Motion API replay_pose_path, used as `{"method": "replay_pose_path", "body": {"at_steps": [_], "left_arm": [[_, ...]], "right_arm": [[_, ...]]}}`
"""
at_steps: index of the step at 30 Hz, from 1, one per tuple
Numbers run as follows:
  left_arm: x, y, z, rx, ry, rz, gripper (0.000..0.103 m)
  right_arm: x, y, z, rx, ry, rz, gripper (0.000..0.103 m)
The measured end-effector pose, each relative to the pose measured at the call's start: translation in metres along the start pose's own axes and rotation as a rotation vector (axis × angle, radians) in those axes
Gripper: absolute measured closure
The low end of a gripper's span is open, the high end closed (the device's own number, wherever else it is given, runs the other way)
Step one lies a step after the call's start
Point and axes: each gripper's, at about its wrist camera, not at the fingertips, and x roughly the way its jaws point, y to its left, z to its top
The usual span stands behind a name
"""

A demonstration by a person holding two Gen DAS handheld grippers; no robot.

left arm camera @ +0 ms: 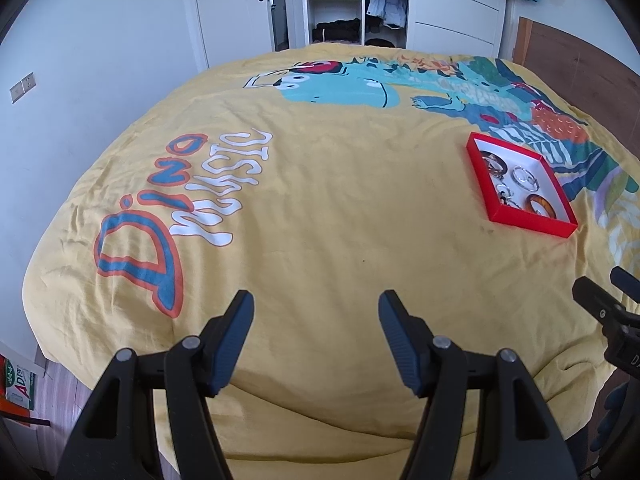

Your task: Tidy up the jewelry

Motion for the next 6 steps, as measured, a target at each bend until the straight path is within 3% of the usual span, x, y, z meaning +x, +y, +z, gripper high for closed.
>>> {"method": "replay_pose_path", "body": {"at_steps": [6], "left_arm": [[0.0013,-0.0006,-0.0016,0.002,0.003,-0.006,0.040]], "right_arm": [[0.0015,-0.0002,-0.0011,0.005,0.001,0.000,0.000]]}}
